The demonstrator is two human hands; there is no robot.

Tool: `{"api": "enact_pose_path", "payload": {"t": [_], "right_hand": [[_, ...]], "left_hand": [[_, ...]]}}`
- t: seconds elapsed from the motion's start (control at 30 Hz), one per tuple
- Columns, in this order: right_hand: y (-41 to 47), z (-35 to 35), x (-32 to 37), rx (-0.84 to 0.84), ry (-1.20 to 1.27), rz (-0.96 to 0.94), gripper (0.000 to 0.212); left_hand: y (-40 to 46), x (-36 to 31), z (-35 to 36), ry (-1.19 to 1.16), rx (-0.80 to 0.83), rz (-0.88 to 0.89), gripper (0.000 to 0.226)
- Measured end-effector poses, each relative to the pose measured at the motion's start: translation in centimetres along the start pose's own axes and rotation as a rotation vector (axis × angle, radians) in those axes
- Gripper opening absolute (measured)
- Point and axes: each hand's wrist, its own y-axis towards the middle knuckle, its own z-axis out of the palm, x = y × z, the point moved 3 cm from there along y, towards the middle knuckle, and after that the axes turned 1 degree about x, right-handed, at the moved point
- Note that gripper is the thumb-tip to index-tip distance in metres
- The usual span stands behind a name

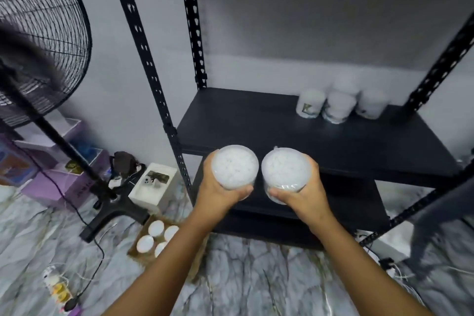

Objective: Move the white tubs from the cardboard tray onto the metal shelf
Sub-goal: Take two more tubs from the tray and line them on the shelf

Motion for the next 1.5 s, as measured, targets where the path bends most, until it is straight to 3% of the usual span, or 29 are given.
{"api": "enact_pose_path", "payload": {"t": [0.3, 1.03, 1.5], "right_hand": [[3.5, -4.2, -2.0, -0.070, 0.015, 0.030, 0.090], [14.1, -15.4, -8.2, -0.400, -0.052, 0.104, 0.089], [20.7, -25.2, -13.8, -0.369, -0.014, 0.165, 0.086]], "left_hand": [[3.9, -0.6, 5.0, -0.037, 0.063, -0.005, 0.088], [18.9, 1.9, 19.8, -0.059, 0.373, -0.006, 0.090], [22.7, 4.3, 31.0, -0.045, 0.290, -0.055, 0.088]]}}
